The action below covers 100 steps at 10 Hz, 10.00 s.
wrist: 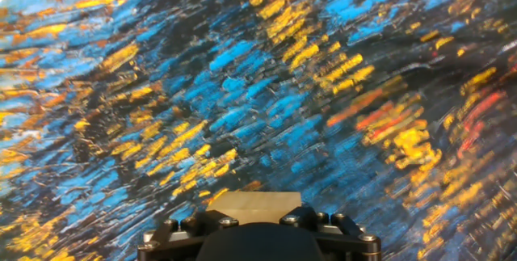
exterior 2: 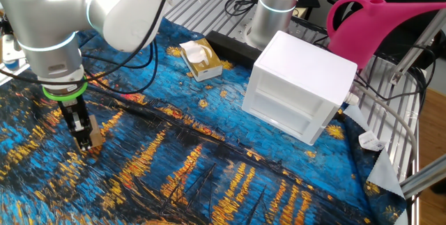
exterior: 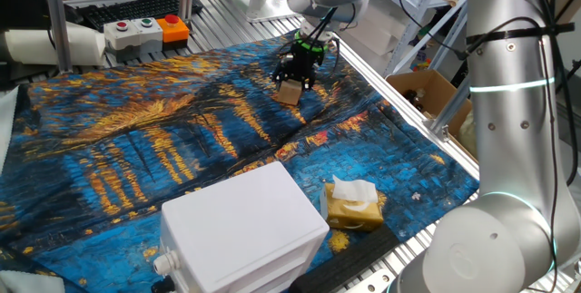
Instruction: Pick up the small block on the left and move it to the right
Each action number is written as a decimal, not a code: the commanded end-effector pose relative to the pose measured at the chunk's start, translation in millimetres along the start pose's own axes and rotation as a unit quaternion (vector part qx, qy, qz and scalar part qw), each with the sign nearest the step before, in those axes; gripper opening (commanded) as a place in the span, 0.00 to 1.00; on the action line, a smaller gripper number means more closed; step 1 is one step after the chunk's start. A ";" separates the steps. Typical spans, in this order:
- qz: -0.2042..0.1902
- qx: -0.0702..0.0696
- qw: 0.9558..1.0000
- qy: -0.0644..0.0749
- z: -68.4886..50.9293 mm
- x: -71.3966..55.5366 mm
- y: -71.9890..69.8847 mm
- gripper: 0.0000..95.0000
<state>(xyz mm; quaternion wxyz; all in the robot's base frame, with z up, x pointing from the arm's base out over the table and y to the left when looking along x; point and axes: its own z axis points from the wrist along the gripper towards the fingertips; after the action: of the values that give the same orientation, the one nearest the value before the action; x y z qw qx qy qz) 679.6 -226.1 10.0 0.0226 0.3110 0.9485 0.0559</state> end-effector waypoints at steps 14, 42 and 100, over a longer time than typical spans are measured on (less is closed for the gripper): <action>0.025 0.040 0.998 0.052 -74.4 55.9 31.3 0.00; -0.076 0.066 0.992 0.075 -101.4 93.3 37.9 0.00; 0.051 0.083 0.994 0.051 -99.7 198.1 168.1 0.80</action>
<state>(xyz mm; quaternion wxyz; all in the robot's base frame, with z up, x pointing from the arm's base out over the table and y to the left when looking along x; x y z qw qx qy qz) 610.2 17.2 127.7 -0.0540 0.3567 0.9326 -0.0062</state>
